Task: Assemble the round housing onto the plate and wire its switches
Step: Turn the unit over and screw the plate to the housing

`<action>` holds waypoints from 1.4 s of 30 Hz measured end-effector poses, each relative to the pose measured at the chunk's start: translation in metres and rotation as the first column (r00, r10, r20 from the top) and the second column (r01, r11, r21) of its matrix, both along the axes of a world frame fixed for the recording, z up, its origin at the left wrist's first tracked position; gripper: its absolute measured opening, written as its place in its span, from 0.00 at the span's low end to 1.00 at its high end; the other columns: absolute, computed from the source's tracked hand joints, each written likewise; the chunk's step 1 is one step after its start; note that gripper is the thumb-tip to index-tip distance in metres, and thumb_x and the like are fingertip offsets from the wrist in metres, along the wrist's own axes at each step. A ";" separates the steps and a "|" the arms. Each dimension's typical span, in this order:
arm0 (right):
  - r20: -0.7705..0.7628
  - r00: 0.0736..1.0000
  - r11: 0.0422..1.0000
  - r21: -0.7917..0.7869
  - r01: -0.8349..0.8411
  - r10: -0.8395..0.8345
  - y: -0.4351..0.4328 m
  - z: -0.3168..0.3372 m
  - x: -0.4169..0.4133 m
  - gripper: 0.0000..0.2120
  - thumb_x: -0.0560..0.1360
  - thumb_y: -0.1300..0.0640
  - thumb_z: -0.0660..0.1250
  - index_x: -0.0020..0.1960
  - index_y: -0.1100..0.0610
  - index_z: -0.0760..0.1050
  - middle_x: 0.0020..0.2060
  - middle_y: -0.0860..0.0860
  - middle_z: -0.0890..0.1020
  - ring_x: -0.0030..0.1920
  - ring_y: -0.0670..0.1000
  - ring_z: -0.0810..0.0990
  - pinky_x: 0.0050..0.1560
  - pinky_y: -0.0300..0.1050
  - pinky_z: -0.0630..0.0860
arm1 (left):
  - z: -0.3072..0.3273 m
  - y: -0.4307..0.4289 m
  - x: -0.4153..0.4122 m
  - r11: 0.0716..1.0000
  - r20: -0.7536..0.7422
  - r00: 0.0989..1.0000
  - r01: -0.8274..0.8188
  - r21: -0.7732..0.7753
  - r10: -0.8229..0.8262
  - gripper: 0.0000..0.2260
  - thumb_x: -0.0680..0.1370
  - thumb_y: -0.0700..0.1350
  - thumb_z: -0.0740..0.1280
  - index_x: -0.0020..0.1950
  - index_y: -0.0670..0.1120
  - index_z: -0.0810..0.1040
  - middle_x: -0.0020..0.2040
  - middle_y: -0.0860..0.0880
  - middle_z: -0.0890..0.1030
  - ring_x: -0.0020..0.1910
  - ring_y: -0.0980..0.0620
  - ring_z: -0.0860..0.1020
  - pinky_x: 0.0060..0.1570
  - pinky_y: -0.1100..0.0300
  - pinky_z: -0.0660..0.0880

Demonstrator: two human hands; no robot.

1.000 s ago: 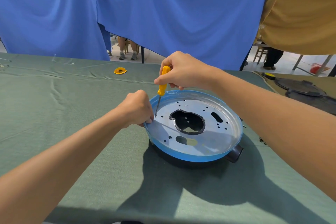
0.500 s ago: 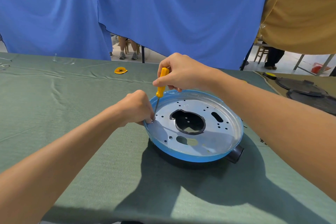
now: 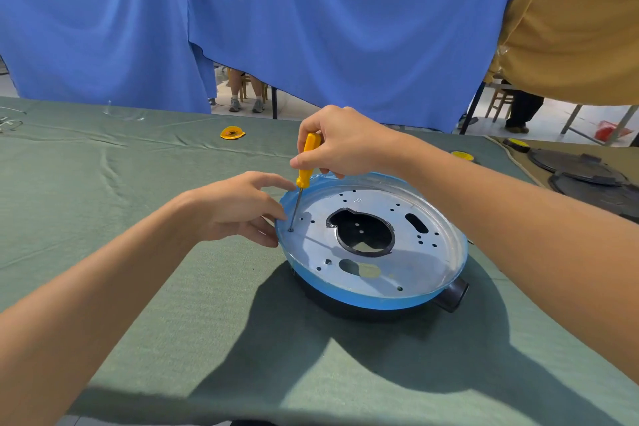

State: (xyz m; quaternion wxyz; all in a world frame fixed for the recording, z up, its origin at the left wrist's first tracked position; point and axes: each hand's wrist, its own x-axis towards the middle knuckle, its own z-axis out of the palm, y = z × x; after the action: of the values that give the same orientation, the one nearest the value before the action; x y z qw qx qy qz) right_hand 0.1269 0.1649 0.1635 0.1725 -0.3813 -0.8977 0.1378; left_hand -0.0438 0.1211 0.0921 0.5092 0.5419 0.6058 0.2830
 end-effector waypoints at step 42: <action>0.555 0.831 0.995 0.096 -0.018 -0.039 -0.019 0.029 -0.039 0.08 0.76 0.54 0.63 0.49 0.59 0.76 0.37 0.53 0.81 0.32 0.51 0.80 0.27 0.37 0.72 | -0.016 0.002 -0.002 0.994 0.098 0.992 -0.090 0.060 0.084 0.20 0.80 0.33 0.65 0.63 0.56 0.70 0.50 0.39 0.85 0.44 0.43 0.86 0.37 0.56 0.82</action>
State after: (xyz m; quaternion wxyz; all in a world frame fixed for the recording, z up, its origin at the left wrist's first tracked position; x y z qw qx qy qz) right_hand 0.0882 0.1458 0.1921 -0.0770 -0.4008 -0.9126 -0.0240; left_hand -0.0462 0.1229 0.0762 0.5072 0.5168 0.5944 0.3498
